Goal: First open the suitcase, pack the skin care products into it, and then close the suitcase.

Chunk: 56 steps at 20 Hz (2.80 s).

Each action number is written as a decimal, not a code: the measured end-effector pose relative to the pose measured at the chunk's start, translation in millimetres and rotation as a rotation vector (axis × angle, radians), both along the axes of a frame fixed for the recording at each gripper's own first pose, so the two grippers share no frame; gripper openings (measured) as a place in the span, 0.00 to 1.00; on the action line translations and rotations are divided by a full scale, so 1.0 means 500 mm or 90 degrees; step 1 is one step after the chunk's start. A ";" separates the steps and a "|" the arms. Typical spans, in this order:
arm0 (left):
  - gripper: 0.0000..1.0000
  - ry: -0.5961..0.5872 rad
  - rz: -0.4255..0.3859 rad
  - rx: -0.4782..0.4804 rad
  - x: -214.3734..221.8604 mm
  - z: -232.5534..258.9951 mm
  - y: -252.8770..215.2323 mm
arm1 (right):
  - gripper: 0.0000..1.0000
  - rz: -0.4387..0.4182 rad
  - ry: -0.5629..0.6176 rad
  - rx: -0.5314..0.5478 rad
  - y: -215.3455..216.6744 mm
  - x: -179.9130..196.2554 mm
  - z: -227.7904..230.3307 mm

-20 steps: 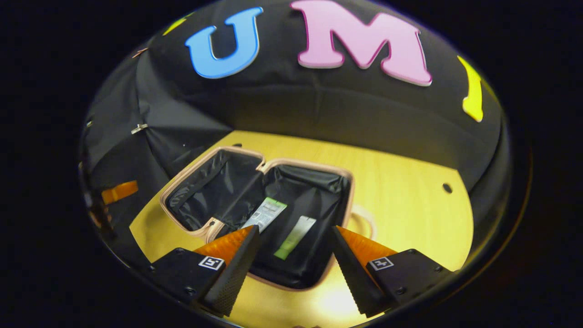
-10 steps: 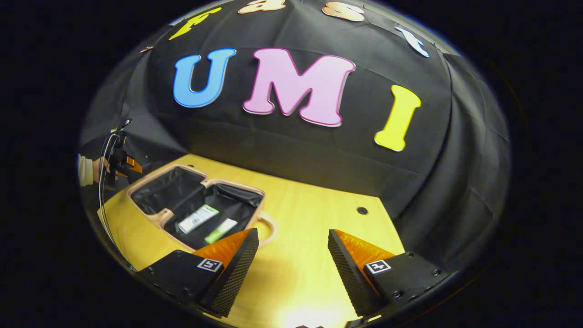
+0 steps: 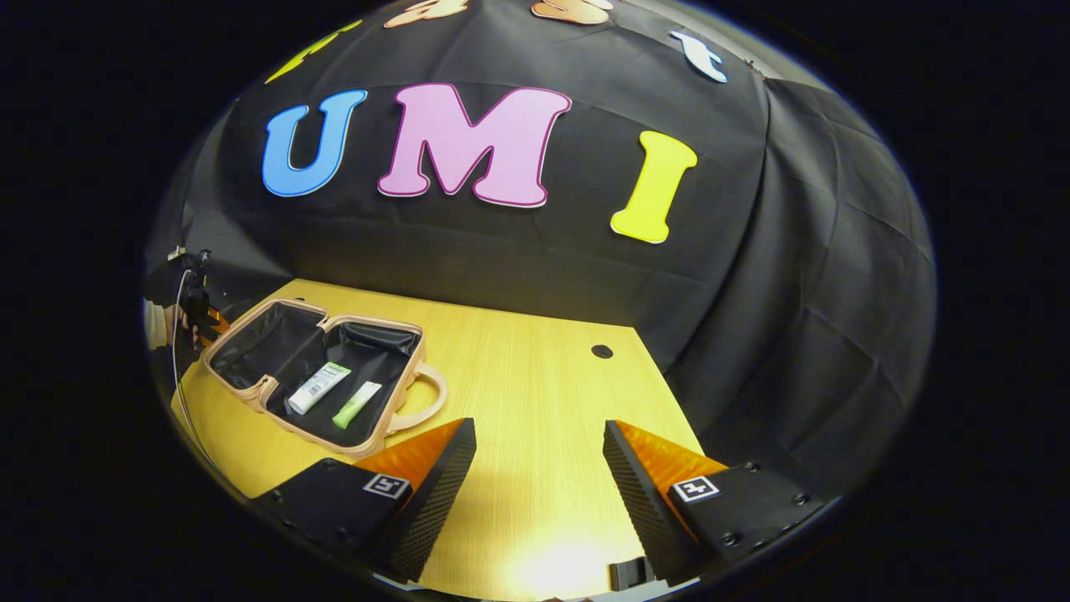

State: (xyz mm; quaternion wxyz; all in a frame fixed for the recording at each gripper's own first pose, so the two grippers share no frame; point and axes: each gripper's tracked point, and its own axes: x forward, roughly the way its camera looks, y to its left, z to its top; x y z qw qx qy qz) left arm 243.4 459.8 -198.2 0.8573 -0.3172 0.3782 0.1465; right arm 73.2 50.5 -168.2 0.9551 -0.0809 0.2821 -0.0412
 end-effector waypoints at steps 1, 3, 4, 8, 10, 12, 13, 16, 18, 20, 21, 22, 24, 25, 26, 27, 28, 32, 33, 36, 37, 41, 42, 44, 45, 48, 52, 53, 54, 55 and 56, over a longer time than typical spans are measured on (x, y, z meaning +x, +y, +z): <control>0.39 -0.004 0.005 -0.016 0.002 0.000 -0.008 | 0.97 0.005 0.003 -0.001 0.005 -0.002 -0.004; 0.23 -0.016 0.027 -0.033 0.012 -0.003 -0.011 | 0.97 0.011 0.008 -0.008 0.006 -0.005 -0.008; 0.19 -0.022 0.026 -0.033 0.007 0.007 -0.013 | 0.97 0.011 0.009 -0.008 0.008 -0.005 -0.009; 0.11 -0.027 -0.004 0.038 0.001 0.064 -0.023 | 0.98 -0.001 0.000 0.003 0.005 -0.002 -0.003; 0.08 -0.052 -0.013 0.088 0.004 0.125 -0.029 | 0.98 -0.006 -0.019 0.006 -0.001 0.007 0.009; 0.07 -0.086 -0.031 0.125 0.002 0.207 -0.058 | 0.98 -0.002 -0.024 0.008 -0.003 0.005 0.010; 0.06 -0.103 -0.045 0.139 -0.001 0.255 -0.078 | 0.98 0.000 -0.023 0.013 -0.004 0.004 0.008; 0.06 -0.155 -0.098 0.189 -0.012 0.385 -0.158 | 0.98 -0.008 -0.034 0.037 -0.013 -0.001 0.014; 0.10 -0.188 -0.140 0.223 -0.020 0.450 -0.235 | 0.98 -0.010 -0.052 0.048 -0.025 0.000 0.022; 0.06 -0.228 -0.183 0.243 -0.029 0.512 -0.328 | 0.97 -0.004 -0.052 0.050 -0.041 -0.007 0.022; 0.06 -0.249 -0.204 0.238 -0.031 0.540 -0.382 | 0.97 -0.005 -0.054 0.053 -0.052 -0.009 0.025; 0.06 -0.268 -0.226 0.230 -0.041 0.568 -0.435 | 0.98 -0.007 -0.058 0.060 -0.060 -0.009 0.028; 0.06 -0.295 -0.257 0.213 -0.056 0.589 -0.549 | 0.98 -0.015 -0.080 0.075 -0.079 -0.010 0.046; 0.06 -0.303 -0.270 0.205 -0.064 0.589 -0.602 | 1.00 -0.014 -0.096 0.078 -0.086 -0.009 0.060; 0.06 -0.313 -0.288 0.194 -0.065 0.582 -0.659 | 0.97 -0.011 -0.109 0.079 -0.093 -0.009 0.072; 0.06 -0.322 -0.303 0.176 -0.065 0.573 -0.716 | 0.97 -0.007 -0.118 0.078 -0.101 -0.007 0.082; 0.06 -0.326 -0.320 0.151 -0.071 0.559 -0.771 | 0.97 -0.005 -0.124 0.077 -0.110 -0.007 0.088; 0.06 -0.288 -0.362 0.069 -0.070 0.457 -0.953 | 0.97 -0.005 -0.133 0.118 -0.125 -0.004 0.099; 0.06 -0.270 -0.370 0.056 -0.065 0.419 -0.989 | 0.97 -0.003 -0.132 0.130 -0.126 -0.002 0.099; 0.06 -0.212 -0.394 0.048 -0.053 0.309 -1.061 | 0.97 0.013 -0.139 0.140 -0.130 0.003 0.104; 0.06 -0.193 -0.395 0.056 -0.047 0.277 -1.080 | 0.97 0.013 -0.142 0.140 -0.138 0.006 0.106; 0.07 -0.130 -0.365 0.077 -0.047 0.186 -1.130 | 0.97 0.009 -0.138 0.163 -0.153 0.000 0.098; 0.08 -0.115 -0.359 0.081 -0.045 0.169 -1.142 | 0.97 0.010 -0.137 0.164 -0.156 -0.001 0.096; 0.16 -0.112 -0.351 0.088 -0.039 0.151 -1.164 | 0.97 0.012 -0.138 0.167 -0.158 -0.001 0.096; 0.22 -0.130 -0.352 0.076 -0.042 0.165 -1.180 | 0.97 0.013 -0.140 0.170 -0.158 -0.001 0.099; 0.70 -0.206 -0.348 0.065 -0.043 0.226 -1.200 | 0.96 0.018 -0.146 0.174 -0.159 0.002 0.104; 0.95 -0.322 -0.314 0.169 -0.088 0.365 -1.153 | 0.96 0.023 -0.148 0.177 -0.160 0.003 0.103; 0.95 -0.351 -0.298 0.192 -0.108 0.408 -1.137 | 0.96 0.025 -0.146 0.178 -0.159 0.003 0.102; 0.95 -0.379 -0.284 0.217 -0.138 0.450 -1.121 | 0.96 0.027 -0.144 0.179 -0.157 0.003 0.101; 0.95 -0.404 -0.272 0.247 -0.166 0.486 -1.104 | 0.96 0.031 -0.143 0.181 -0.153 0.004 0.102; 0.95 -0.431 -0.275 0.274 -0.196 0.517 -1.095 | 0.96 0.034 -0.139 0.185 -0.147 0.004 0.103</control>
